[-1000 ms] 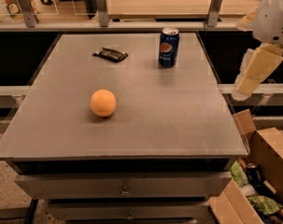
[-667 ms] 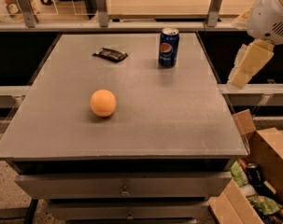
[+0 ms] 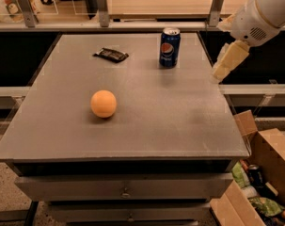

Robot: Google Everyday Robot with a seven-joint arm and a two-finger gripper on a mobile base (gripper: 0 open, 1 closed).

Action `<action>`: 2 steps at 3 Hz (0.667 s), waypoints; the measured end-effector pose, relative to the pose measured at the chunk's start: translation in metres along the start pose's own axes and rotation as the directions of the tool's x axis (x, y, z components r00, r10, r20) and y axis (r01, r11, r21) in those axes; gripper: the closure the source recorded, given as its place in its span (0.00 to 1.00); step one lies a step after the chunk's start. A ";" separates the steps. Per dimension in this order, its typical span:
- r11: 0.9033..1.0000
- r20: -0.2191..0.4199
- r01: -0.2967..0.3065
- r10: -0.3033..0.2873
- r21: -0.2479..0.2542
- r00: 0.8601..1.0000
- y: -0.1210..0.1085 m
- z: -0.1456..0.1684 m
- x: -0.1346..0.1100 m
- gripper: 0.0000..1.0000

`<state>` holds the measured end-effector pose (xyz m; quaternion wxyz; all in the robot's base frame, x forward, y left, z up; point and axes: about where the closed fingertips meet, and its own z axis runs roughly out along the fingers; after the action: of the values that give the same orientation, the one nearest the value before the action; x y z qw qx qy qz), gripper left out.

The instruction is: Knock pepsi can over

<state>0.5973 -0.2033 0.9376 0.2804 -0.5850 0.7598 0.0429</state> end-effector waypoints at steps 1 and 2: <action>1.000 0.108 -0.017 0.016 0.015 0.994 -0.030 0.035 -0.019 0.00; 0.998 0.217 -0.057 0.051 0.020 0.975 -0.059 0.067 -0.034 0.00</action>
Offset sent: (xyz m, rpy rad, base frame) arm 0.1345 0.0490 -0.0337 0.3553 -0.1077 -0.0183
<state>0.6818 -0.1663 0.9130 0.3680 -0.5522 0.7408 0.1043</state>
